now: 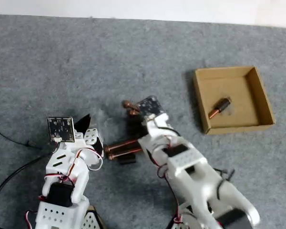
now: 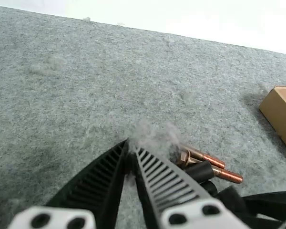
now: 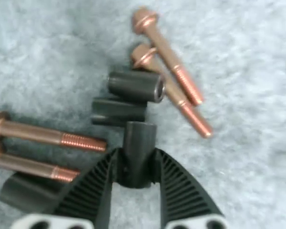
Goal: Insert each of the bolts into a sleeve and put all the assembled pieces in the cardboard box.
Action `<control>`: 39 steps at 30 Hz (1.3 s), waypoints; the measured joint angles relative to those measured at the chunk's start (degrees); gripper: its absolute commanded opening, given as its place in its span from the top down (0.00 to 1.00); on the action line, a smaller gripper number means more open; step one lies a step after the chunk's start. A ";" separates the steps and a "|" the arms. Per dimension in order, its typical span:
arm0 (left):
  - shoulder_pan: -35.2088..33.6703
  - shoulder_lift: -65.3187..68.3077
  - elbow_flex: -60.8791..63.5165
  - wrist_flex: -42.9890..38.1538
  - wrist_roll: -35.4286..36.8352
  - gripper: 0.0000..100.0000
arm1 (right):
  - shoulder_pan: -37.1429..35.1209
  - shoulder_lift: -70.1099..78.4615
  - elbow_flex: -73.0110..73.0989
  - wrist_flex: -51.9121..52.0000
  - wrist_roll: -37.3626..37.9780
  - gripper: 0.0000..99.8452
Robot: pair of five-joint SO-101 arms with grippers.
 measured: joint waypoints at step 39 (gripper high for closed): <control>0.00 0.00 0.00 0.00 0.00 0.99 | 8.62 -59.78 25.23 33.05 4.75 1.00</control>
